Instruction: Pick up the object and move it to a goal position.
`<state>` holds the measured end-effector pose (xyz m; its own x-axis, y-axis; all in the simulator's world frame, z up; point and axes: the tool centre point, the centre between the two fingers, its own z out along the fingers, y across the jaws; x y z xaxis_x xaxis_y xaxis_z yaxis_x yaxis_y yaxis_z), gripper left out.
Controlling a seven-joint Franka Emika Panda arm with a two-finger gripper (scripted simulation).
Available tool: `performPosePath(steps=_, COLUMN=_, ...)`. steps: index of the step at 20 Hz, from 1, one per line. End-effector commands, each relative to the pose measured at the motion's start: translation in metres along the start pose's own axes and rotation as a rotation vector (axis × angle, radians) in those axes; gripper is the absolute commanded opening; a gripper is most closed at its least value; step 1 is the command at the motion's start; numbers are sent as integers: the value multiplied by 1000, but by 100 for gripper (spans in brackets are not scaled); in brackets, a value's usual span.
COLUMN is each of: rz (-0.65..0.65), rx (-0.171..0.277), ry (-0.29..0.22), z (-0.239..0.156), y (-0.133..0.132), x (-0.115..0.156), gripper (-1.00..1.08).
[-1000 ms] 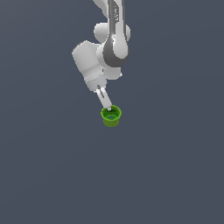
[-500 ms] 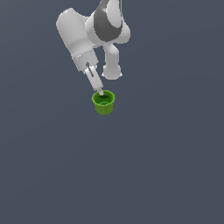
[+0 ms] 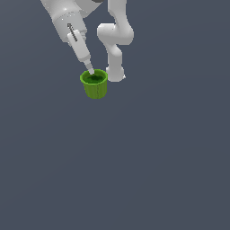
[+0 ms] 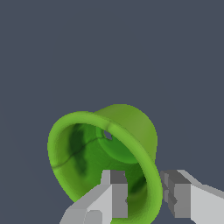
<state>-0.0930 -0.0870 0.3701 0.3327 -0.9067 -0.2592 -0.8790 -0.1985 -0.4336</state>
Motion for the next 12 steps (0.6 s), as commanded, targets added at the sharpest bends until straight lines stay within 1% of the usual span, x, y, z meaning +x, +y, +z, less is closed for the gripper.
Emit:
performPosePath(steps=1, rz=0, rx=0, ry=2, z=-27, y=-7, x=0, gripper=-100)
performPosePath(steps=7, rz=-2, rx=2, ry=0, z=-86, y=-23, x=1, gripper=-100)
performPosePath(steps=12, rz=-4, rx=5, ry=-3, z=-123, y=-35, x=2, gripper=-100)
